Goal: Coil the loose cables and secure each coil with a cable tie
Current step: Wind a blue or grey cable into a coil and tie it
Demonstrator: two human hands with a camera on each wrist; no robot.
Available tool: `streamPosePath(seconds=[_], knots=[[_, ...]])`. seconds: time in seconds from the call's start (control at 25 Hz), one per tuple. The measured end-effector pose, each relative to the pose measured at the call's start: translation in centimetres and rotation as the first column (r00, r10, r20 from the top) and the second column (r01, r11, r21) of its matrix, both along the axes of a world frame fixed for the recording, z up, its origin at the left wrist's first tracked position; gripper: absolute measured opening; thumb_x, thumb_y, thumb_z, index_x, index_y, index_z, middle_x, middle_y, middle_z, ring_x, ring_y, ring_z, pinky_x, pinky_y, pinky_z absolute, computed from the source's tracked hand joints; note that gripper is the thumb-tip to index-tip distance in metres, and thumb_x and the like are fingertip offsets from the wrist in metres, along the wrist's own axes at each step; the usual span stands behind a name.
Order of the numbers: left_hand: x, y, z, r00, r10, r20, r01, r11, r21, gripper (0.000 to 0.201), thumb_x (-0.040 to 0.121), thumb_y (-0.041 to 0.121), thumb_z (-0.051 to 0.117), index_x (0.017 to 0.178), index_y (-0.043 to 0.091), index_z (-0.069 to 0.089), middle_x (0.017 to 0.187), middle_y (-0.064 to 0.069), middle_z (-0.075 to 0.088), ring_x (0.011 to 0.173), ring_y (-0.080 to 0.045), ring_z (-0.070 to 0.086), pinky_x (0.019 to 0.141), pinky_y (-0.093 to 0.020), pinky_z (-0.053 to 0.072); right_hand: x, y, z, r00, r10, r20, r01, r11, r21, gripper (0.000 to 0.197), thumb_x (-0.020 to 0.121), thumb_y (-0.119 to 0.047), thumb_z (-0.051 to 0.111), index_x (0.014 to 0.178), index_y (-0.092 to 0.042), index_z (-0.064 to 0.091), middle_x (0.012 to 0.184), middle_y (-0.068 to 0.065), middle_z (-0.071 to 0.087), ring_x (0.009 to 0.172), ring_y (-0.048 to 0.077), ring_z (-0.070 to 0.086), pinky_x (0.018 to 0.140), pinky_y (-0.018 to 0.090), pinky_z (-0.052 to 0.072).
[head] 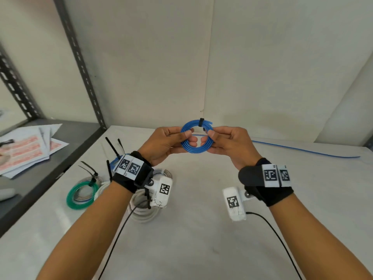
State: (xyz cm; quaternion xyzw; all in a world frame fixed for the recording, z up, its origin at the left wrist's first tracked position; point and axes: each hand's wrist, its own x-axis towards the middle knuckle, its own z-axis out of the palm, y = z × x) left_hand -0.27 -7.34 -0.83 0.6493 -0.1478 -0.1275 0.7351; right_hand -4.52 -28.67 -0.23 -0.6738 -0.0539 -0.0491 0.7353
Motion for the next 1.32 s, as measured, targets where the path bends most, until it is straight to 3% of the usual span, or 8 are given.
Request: streamPosePath(seconds=[0.12, 0.24, 0.32, 0.52, 0.64, 0.84, 1.0, 1.32], knots=[[-0.1, 1.7, 1.8, 0.961, 0.197, 0.195, -0.236, 0.950, 0.205, 0.044, 0.092, 0.034, 0.072, 0.125, 0.007, 0.064, 0.105, -0.011, 0.076, 0.095, -0.022, 0.075, 0.080, -0.038, 0.062, 1.1, 2.9, 0.7, 0.985, -0.087, 0.147, 0.111, 0.981, -0.160, 0.022, 0.093, -0.014, 0.071, 0.108, 0.002, 0.069, 0.086, 0.013, 0.077, 0.080, 0.020, 0.076, 0.067, 0.031, 0.061], [-0.9, 3.5, 3.3, 0.997, 0.020, 0.080, -0.041, 0.962, 0.270, 0.044, 0.098, 0.045, 0.058, 0.122, 0.010, 0.068, 0.111, -0.009, 0.076, 0.100, -0.023, 0.074, 0.086, -0.036, 0.061, 1.8, 6.2, 1.2, 0.968, 0.044, 0.245, 0.060, 0.913, -0.403, 0.022, 0.088, -0.018, 0.076, 0.106, -0.004, 0.073, 0.090, 0.009, 0.077, 0.079, 0.015, 0.076, 0.070, 0.032, 0.063], [-0.9, 5.2, 3.2, 0.997, -0.075, 0.031, 0.064, 0.960, 0.271, 0.036, 0.101, 0.030, 0.057, 0.124, 0.004, 0.066, 0.115, -0.016, 0.074, 0.103, -0.028, 0.073, 0.090, -0.037, 0.059, 2.1, 7.8, 1.3, 0.955, 0.174, 0.241, -0.027, 0.856, -0.516, 0.018, 0.088, -0.016, 0.076, 0.105, -0.010, 0.076, 0.093, 0.007, 0.078, 0.085, 0.015, 0.075, 0.079, 0.033, 0.062], [0.4, 9.4, 3.3, 0.998, -0.052, 0.016, 0.046, 0.960, 0.277, 0.032, 0.095, 0.016, 0.061, 0.123, 0.002, 0.061, 0.117, -0.017, 0.073, 0.102, -0.029, 0.073, 0.082, -0.033, 0.060, 4.0, 8.5, 0.8, 0.950, -0.033, 0.310, 0.172, 0.885, -0.433, 0.017, 0.089, -0.022, 0.076, 0.104, -0.016, 0.073, 0.093, 0.001, 0.074, 0.080, 0.020, 0.071, 0.070, 0.032, 0.061], [1.4, 10.9, 3.9, 0.997, -0.073, -0.024, 0.076, 0.967, 0.245, 0.036, 0.090, 0.020, 0.064, 0.121, 0.002, 0.062, 0.116, -0.016, 0.073, 0.101, -0.026, 0.073, 0.085, -0.035, 0.059, 5.9, 9.3, 0.2, 0.985, 0.127, 0.117, -0.062, 0.892, -0.448, 0.030, 0.089, -0.017, 0.076, 0.115, -0.004, 0.068, 0.092, 0.012, 0.075, 0.077, 0.021, 0.071, 0.060, 0.027, 0.059], [4.4, 12.8, 2.2, 0.972, 0.227, 0.060, -0.229, 0.861, 0.455, 0.033, 0.088, 0.009, 0.075, 0.116, -0.006, 0.066, 0.104, -0.025, 0.073, 0.077, -0.021, 0.073, 0.069, -0.029, 0.062, 9.0, 12.3, -1.0, 0.999, 0.040, -0.034, -0.049, 0.955, -0.292, 0.030, 0.083, -0.007, 0.081, 0.105, 0.009, 0.067, 0.083, 0.022, 0.072, 0.063, 0.025, 0.070, 0.057, 0.030, 0.061], [6.3, 13.9, -0.6, 0.981, 0.184, 0.055, -0.156, 0.602, 0.783, 0.013, 0.086, 0.012, 0.079, 0.098, 0.010, 0.076, 0.092, -0.019, 0.077, 0.081, -0.027, 0.076, 0.083, -0.039, 0.062, 10.8, 12.9, -3.8, 0.994, 0.083, -0.071, -0.109, 0.693, -0.712, 0.025, 0.091, -0.031, 0.073, 0.088, -0.006, 0.075, 0.088, 0.018, 0.076, 0.078, 0.030, 0.075, 0.076, 0.044, 0.062], [6.3, 11.0, -2.9, 0.998, -0.020, 0.063, -0.062, 0.042, 0.997, 0.019, 0.084, 0.011, 0.079, 0.102, 0.006, 0.077, 0.069, -0.002, 0.069, 0.061, -0.015, 0.066, 0.070, -0.030, 0.058, 11.0, 5.2, -9.1, 0.967, -0.158, -0.199, -0.113, 0.434, -0.894, 0.024, 0.090, -0.032, 0.072, 0.100, -0.010, 0.075, 0.106, 0.009, 0.074, 0.103, 0.029, 0.067, 0.087, 0.033, 0.054]])
